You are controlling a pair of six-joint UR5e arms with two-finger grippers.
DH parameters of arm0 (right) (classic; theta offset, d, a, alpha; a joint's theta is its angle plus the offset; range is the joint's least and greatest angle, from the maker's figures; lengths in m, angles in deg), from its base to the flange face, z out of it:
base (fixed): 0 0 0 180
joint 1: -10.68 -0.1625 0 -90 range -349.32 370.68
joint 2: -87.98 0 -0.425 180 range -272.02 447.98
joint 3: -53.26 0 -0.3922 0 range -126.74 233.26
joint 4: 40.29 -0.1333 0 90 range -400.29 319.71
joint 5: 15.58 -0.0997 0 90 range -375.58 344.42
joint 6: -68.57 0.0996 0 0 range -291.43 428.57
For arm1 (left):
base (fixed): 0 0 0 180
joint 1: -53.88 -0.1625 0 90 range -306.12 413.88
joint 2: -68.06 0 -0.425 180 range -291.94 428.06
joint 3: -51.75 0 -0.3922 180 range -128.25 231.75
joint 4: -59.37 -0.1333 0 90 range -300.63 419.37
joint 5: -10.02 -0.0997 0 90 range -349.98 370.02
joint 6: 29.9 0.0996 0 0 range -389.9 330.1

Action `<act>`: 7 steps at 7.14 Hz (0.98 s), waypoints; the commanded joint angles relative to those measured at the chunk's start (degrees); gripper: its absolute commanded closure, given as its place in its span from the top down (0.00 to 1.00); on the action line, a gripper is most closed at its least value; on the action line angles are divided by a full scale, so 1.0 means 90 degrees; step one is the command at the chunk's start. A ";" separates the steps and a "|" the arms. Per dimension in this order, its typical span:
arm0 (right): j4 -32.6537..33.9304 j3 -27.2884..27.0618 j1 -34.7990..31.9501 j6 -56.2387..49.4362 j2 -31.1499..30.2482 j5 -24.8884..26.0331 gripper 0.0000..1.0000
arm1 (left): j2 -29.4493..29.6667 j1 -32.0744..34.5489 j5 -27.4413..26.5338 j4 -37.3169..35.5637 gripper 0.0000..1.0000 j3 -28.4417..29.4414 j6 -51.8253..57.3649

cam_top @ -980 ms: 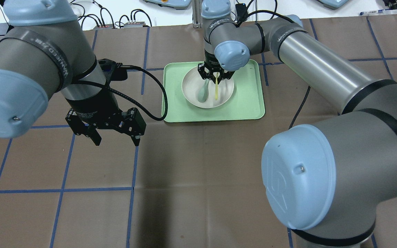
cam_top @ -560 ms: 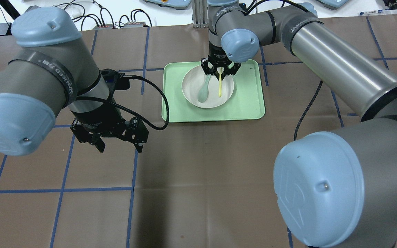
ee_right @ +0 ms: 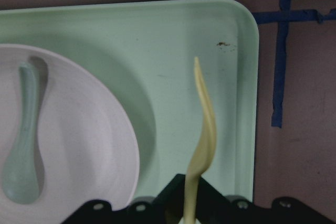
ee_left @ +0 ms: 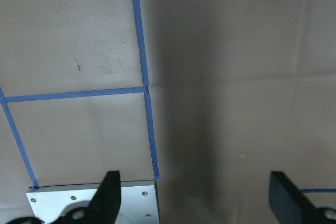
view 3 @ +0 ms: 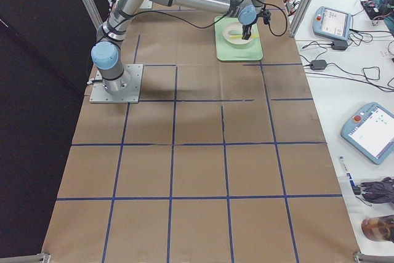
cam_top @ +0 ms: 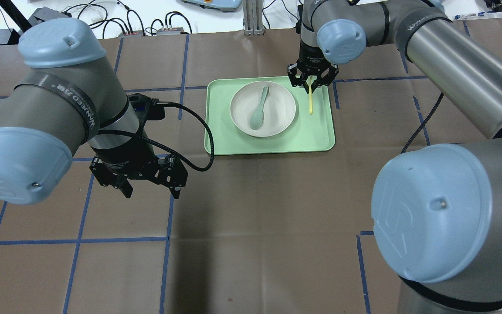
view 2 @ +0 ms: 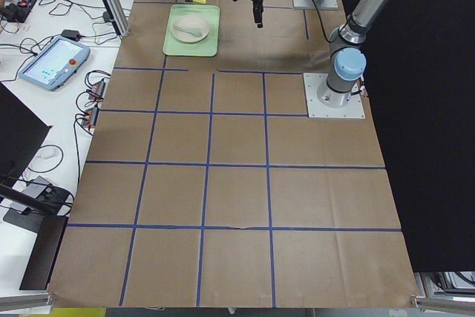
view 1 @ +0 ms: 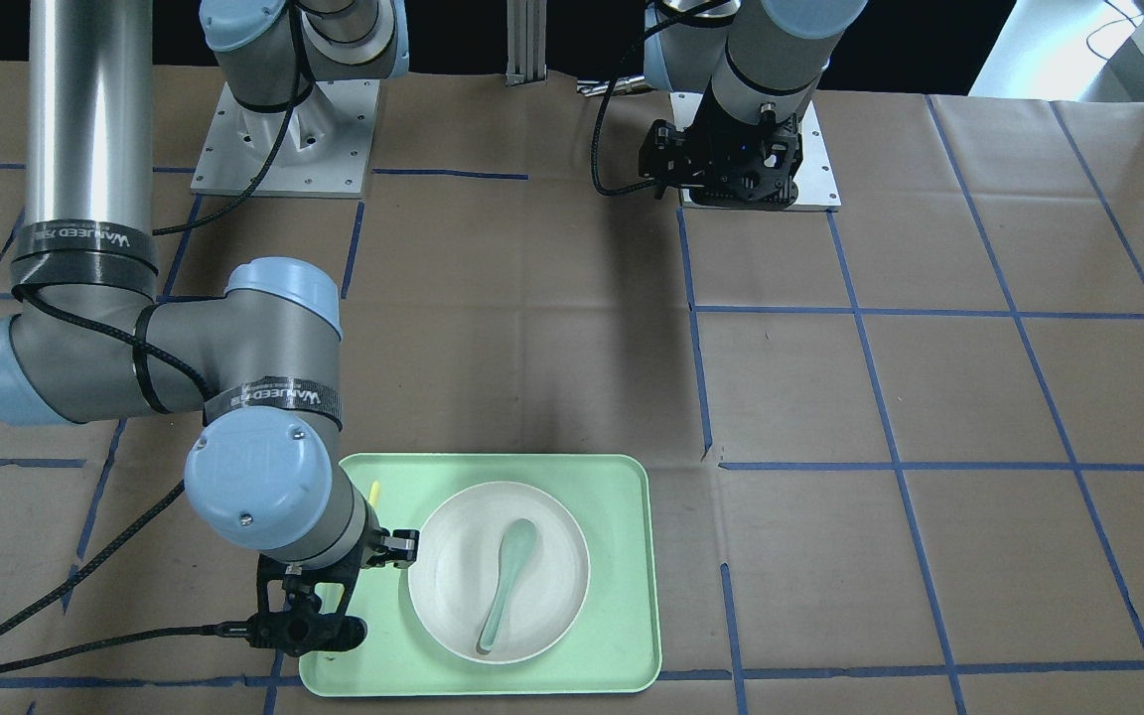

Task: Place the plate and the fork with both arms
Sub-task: 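Carry the fork beside the plate and lower it onto the tray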

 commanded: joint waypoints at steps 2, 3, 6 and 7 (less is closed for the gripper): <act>0.0676 -0.0431 0.0088 -0.0168 0.0354 -0.0069 0.03 | 0.0054 0.0010 -0.0023 0.0037 1.00 -0.0014 0.0002; 0.0709 -0.0431 0.0087 -0.0178 0.0433 -0.0069 0.06 | 0.0190 0.0010 -0.0033 0.0007 1.00 -0.0014 -0.0018; 0.0700 -0.0363 0.0107 -0.0178 0.0366 -0.0020 0.96 | 0.0142 0.0010 -0.0024 0.0007 1.00 -0.0024 0.0002; 0.0700 -0.0343 0.0155 -0.0178 0.0317 -0.0039 1.00 | 0.0200 0.0010 -0.0004 -0.0032 1.00 -0.0024 0.0002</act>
